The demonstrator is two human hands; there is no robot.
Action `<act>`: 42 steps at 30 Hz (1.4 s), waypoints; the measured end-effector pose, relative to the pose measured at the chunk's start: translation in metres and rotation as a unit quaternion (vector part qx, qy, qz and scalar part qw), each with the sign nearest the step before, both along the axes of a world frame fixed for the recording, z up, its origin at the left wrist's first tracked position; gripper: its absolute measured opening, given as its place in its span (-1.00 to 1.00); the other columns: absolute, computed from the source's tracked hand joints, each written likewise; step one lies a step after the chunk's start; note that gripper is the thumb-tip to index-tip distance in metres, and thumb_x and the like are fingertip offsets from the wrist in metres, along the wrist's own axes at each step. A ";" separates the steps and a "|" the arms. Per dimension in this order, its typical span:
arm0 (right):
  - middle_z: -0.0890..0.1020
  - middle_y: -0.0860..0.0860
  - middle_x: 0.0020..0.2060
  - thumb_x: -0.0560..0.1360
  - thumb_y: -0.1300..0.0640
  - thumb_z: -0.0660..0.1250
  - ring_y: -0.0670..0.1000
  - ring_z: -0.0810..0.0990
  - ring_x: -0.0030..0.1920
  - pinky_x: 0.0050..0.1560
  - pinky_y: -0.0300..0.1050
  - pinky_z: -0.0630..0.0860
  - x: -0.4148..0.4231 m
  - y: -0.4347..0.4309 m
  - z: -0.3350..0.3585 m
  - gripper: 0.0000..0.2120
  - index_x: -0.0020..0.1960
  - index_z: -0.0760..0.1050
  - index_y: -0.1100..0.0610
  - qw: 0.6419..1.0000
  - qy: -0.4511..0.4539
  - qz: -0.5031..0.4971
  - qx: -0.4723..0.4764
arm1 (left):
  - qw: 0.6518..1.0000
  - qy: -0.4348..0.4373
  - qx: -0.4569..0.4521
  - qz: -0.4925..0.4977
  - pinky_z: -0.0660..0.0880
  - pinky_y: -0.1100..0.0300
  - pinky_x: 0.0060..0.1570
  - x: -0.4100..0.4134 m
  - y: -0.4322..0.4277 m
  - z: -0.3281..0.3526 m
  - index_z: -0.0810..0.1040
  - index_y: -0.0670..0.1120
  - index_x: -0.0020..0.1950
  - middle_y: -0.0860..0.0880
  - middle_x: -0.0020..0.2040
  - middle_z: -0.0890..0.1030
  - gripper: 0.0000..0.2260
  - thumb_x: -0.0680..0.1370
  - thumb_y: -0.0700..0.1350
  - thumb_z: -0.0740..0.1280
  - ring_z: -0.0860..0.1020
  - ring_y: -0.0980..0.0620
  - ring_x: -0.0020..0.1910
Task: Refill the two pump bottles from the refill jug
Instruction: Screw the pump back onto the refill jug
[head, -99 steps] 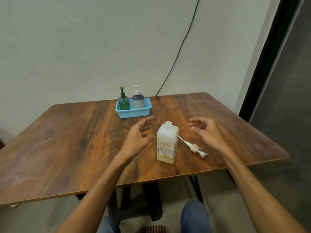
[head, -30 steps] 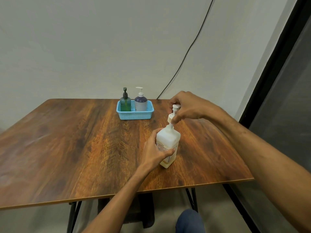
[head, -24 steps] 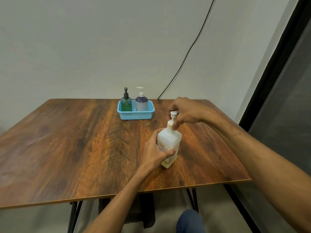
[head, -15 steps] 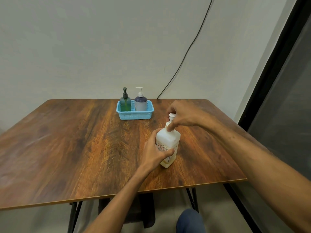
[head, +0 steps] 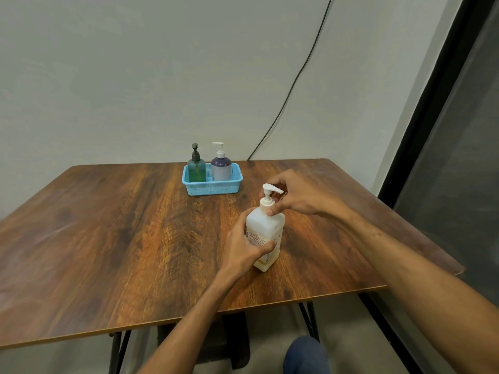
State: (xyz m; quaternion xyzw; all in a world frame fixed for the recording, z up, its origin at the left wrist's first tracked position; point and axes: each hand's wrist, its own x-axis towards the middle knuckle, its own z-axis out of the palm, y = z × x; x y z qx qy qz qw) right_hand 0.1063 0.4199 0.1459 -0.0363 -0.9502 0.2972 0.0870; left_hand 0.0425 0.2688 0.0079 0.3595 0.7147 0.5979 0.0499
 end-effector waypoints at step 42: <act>0.69 0.13 0.05 0.41 0.39 0.50 0.08 0.64 0.09 0.21 0.06 0.58 0.005 0.002 -0.039 -0.67 0.16 0.62 0.28 0.977 0.128 -0.033 -0.165 | 1.000 0.003 0.014 -0.022 0.46 0.47 0.01 0.001 -0.002 -0.001 0.36 0.15 0.38 0.21 0.19 0.55 -0.27 0.25 0.17 0.50 0.51 0.34 0.16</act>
